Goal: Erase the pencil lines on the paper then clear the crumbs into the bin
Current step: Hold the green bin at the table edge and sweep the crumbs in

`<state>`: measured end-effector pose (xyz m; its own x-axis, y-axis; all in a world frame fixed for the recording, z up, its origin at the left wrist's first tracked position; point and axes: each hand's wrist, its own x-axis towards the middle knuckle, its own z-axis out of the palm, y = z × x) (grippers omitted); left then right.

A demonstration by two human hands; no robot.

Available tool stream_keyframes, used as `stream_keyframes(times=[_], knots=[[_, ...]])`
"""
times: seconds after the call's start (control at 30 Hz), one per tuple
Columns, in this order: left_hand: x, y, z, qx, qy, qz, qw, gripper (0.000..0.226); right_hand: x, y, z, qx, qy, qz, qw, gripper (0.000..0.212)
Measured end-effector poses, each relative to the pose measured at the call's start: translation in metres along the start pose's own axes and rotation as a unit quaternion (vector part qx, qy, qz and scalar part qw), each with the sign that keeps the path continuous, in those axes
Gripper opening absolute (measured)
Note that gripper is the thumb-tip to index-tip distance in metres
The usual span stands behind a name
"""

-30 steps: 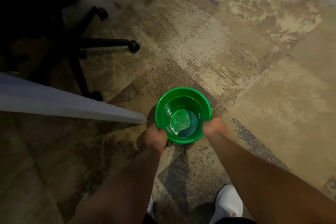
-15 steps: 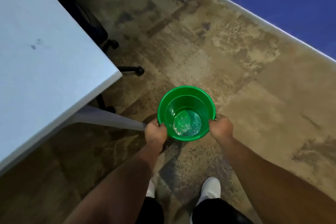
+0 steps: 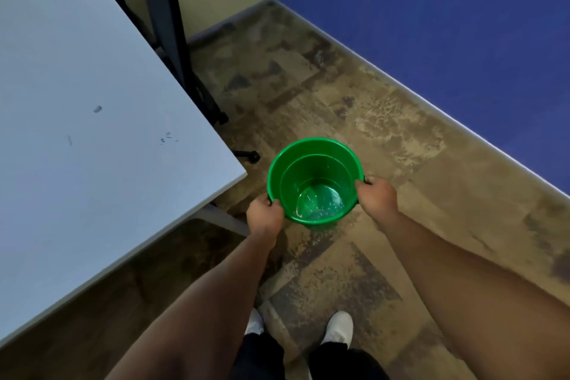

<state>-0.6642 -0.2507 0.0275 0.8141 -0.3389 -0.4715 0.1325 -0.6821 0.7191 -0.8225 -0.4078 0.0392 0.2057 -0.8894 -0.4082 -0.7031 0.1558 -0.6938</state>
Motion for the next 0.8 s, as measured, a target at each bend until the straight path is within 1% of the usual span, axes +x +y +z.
stream_keyframes(times=[0.1,0.17,0.3,0.4,0.47,0.53,0.6,0.67,0.73,0.8], knots=[[-0.006,0.016,-0.01,-0.031,-0.004,-0.005,0.999,0.015,-0.002,-0.022,-0.014,0.006,0.008,-0.01,1.0,0.033],[-0.006,0.026,-0.017,-0.03,0.0,-0.003,1.0,0.012,-0.001,-0.035,-0.015,0.021,0.01,-0.013,1.0,0.033],[0.004,0.037,-0.034,-0.029,0.007,0.003,1.0,0.011,0.007,-0.057,-0.004,0.059,-0.006,-0.013,0.998,0.022],[0.022,0.04,-0.044,-0.045,0.004,-0.004,0.999,0.017,0.015,-0.074,0.009,0.046,-0.036,-0.006,0.998,0.016],[0.034,0.042,-0.051,-0.046,-0.004,0.004,0.999,0.019,0.021,-0.083,0.018,0.029,-0.04,0.0,0.999,0.011],[0.049,0.046,-0.059,-0.044,-0.007,0.021,0.999,0.019,0.029,-0.093,0.026,0.002,-0.037,0.001,0.999,0.012],[0.069,0.054,-0.069,-0.037,-0.018,0.047,0.998,0.026,0.04,-0.106,0.035,-0.015,-0.03,0.003,0.999,0.014],[0.082,0.065,-0.077,0.021,-0.028,0.094,0.995,0.035,0.051,-0.118,0.039,-0.024,-0.016,0.009,1.0,0.021],[0.094,0.072,-0.086,0.108,-0.029,0.179,0.977,0.05,0.063,-0.13,0.043,-0.034,0.0,0.008,0.999,0.023],[0.102,0.073,-0.096,0.155,-0.028,0.242,0.957,0.067,0.068,-0.143,0.048,-0.052,0.024,0.001,0.998,0.028]])
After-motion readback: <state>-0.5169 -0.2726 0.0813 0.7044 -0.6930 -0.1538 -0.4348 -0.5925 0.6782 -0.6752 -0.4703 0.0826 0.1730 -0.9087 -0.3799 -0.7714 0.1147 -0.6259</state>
